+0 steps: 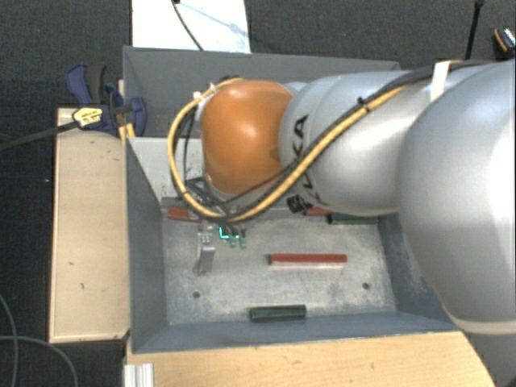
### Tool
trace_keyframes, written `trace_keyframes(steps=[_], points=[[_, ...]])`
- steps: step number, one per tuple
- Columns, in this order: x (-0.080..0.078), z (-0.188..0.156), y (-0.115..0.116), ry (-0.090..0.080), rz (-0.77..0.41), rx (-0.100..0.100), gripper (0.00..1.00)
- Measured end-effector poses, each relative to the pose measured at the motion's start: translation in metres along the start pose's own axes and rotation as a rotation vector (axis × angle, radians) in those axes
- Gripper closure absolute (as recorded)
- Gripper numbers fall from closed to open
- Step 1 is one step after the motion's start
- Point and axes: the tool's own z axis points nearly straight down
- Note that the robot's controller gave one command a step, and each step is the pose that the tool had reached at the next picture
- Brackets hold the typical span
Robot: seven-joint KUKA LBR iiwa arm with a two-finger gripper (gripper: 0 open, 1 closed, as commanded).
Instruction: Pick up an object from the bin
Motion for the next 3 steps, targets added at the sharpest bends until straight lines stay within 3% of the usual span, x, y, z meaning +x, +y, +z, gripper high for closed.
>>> trace_keyframes(steps=[1, 2, 3], points=[[-0.048, 0.099, 0.019, -0.005, 0.136, -0.001, 0.00], [-0.048, 0.064, -0.042, -0.008, 0.289, 0.000, 0.00], [-0.044, 0.062, -0.056, -0.002, 0.569, 0.000, 0.00]])
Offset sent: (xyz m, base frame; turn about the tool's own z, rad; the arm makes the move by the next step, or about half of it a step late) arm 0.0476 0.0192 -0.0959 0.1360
